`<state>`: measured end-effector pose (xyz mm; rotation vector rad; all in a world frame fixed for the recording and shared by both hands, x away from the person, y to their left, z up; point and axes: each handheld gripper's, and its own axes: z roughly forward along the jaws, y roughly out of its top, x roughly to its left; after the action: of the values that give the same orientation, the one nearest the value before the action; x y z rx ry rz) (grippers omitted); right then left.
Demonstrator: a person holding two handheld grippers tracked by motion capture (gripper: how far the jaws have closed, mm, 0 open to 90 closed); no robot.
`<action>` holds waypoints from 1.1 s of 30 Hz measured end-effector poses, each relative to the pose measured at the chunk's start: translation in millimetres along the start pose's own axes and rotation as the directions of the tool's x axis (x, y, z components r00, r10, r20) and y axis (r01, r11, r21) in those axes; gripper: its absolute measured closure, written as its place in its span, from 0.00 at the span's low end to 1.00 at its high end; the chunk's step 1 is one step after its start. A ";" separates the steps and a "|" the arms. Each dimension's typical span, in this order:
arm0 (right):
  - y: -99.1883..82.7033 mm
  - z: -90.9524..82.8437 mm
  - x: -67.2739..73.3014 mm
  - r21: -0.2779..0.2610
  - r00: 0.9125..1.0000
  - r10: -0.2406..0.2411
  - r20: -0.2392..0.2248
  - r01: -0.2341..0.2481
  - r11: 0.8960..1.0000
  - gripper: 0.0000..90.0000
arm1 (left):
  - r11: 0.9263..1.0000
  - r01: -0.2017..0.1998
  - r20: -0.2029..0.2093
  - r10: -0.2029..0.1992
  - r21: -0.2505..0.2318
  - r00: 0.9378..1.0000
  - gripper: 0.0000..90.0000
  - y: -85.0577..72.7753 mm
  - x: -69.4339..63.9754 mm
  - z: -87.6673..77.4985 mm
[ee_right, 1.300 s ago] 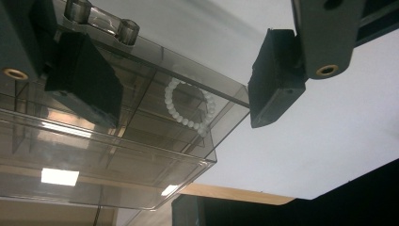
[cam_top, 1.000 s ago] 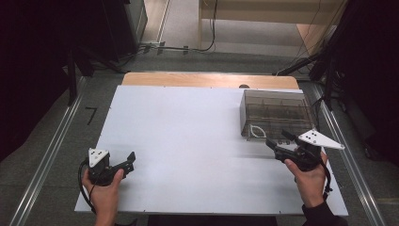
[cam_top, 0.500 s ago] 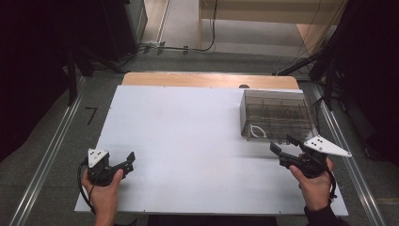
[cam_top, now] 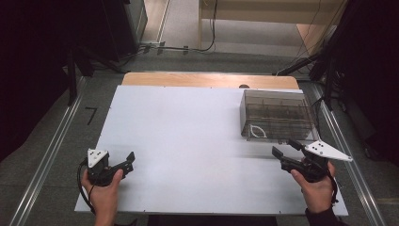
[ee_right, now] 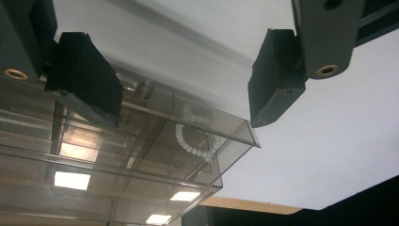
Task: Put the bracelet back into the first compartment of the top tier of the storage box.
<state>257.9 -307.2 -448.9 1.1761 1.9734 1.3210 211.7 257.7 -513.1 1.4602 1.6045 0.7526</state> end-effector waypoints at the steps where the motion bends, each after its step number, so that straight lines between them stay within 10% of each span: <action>1: -1.9 -1.0 -0.3 0.007 1.000 0.001 -0.001 -0.001 1.000 0.29 | 1.000 0.000 0.000 0.000 -0.001 1.000 0.06 0.0 -0.1 0.0; 33: -26.8 -21.9 -14.7 0.040 0.998 0.035 0.049 -0.037 0.998 0.29 | 1.000 0.002 -0.001 -0.002 0.004 1.000 0.06 -0.3 -0.1 0.2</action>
<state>238.3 -334.9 -465.1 1.2568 1.9624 1.2639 211.8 257.5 -513.4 1.4616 1.6084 0.7495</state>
